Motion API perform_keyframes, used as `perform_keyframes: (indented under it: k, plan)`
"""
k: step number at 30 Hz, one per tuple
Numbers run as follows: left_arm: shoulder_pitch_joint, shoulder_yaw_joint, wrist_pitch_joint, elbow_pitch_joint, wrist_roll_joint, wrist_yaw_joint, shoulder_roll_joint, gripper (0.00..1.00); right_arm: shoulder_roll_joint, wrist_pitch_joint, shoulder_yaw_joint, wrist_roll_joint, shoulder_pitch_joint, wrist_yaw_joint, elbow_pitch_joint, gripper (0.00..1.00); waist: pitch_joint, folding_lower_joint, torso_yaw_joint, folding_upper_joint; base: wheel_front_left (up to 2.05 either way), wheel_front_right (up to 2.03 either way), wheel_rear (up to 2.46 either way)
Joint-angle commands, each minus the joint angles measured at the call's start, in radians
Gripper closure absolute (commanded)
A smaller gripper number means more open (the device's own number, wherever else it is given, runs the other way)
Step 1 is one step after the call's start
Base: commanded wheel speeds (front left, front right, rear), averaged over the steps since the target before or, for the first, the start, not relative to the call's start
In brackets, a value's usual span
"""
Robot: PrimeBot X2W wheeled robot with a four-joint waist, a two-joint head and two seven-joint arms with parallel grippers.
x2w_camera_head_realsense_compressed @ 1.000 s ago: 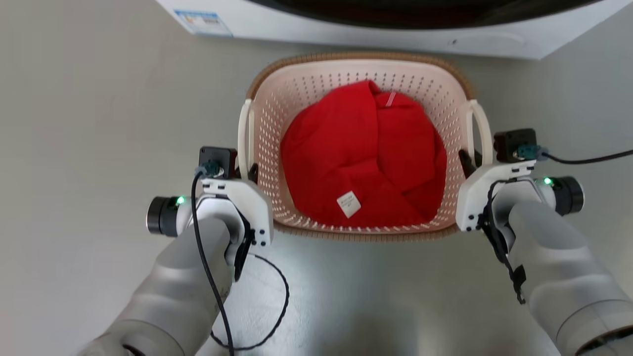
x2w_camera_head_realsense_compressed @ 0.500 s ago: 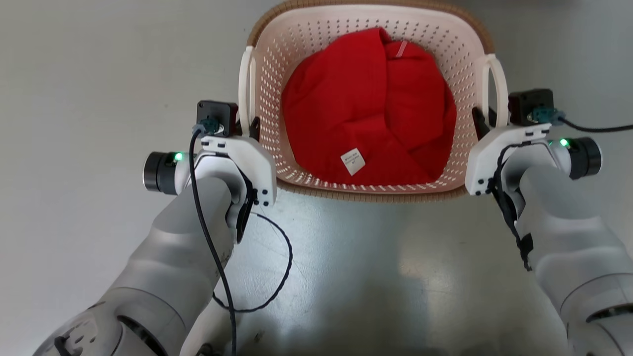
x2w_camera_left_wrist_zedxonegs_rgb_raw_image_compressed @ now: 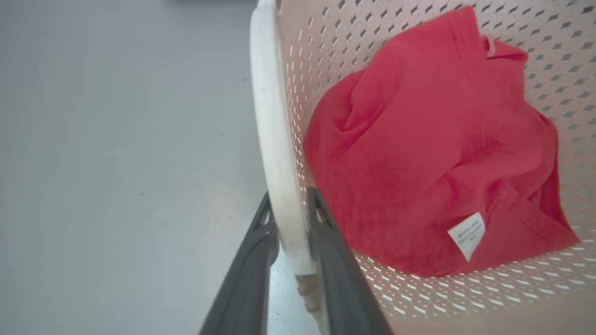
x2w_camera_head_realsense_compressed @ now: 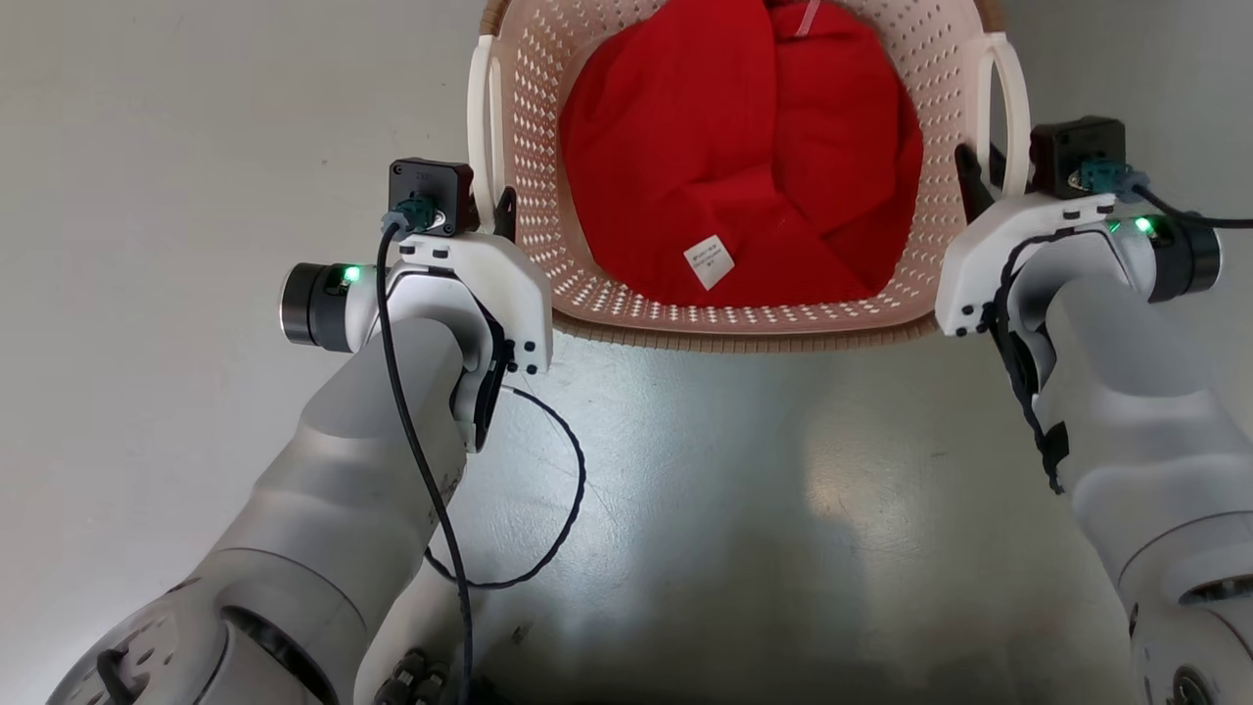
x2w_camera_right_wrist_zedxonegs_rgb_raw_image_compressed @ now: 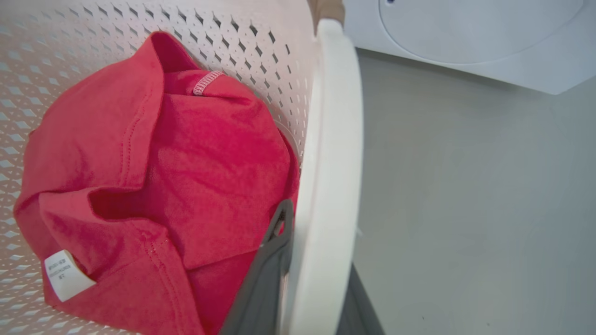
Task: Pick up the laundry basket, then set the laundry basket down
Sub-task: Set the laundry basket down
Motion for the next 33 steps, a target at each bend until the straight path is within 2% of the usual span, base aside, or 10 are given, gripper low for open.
perform_keyframes:
  k: [1, 10, 12, 13, 14, 15, 16, 17, 22, 33]
  plan:
    - [-0.021, 0.014, -0.012, -0.011, 0.017, 0.007, 0.028, 1.0, 0.036, 0.0, 0.021, -0.023, 0.035, 0.015, -0.002, 1.0, 0.001, 0.0, 0.0, 0.0, 0.0, 0.0, 0.0]
    - [-0.028, 0.028, -0.012, -0.013, 0.043, 0.01, 0.028, 1.0, 0.036, -0.01, 0.031, -0.014, 0.037, 0.015, -0.001, 0.97, 0.007, 0.0, -0.002, 0.0, 0.0, 0.0, 0.0]
    - [-0.028, 0.032, -0.012, -0.011, 0.048, 0.009, 0.028, 1.0, 0.036, -0.011, 0.037, -0.01, 0.039, 0.015, 0.0, 0.63, 0.006, 0.0, -0.004, 0.0, 0.0, 0.0, 0.0]
    - [-0.027, 0.034, -0.012, -0.01, 0.05, 0.009, 0.028, 1.0, 0.036, -0.012, 0.039, -0.007, 0.04, 0.015, 0.0, 0.53, 0.004, 0.0, -0.004, 0.0, 0.0, 0.0, 0.0]
    - [-0.026, 0.036, -0.012, -0.009, 0.053, 0.009, 0.028, 1.0, 0.036, -0.013, 0.042, -0.005, 0.042, 0.015, 0.001, 0.51, 0.003, 0.0, -0.005, 0.0, 0.0, 0.0, 0.0]
    - [-0.024, 0.037, -0.012, -0.006, 0.056, 0.01, 0.028, 1.0, 0.036, -0.013, 0.045, -0.003, 0.043, 0.015, 0.001, 0.15, 0.002, 0.0, -0.006, 0.0, 0.0, 0.0, 0.0]
    - [-0.022, 0.037, -0.012, -0.004, 0.06, 0.012, 0.028, 0.8, 0.036, -0.013, 0.048, 0.0, 0.044, 0.015, 0.001, 0.0, 0.0, 0.0, -0.008, 0.0, 0.0, 0.0, 0.0]
    - [-0.021, 0.037, -0.012, 0.0, 0.063, 0.012, 0.028, 0.71, 0.036, -0.012, 0.051, 0.003, 0.045, 0.015, 0.002, 0.0, -0.002, 0.0, -0.008, 0.0, 0.0, 0.0, 0.0]
    - [-0.008, 0.041, -0.012, 0.011, 0.065, 0.007, 0.028, 0.7, 0.036, -0.014, 0.062, 0.009, 0.047, 0.015, 0.002, 0.0, -0.014, 0.0, -0.011, 0.0, 0.0, 0.0, 0.0]
    - [0.016, 0.041, -0.012, 0.036, 0.06, -0.001, 0.028, 0.51, 0.036, -0.022, 0.079, 0.025, 0.056, 0.015, 0.002, 0.0, -0.08, 0.0, -0.017, 0.0, 0.0, 0.0, 0.0]
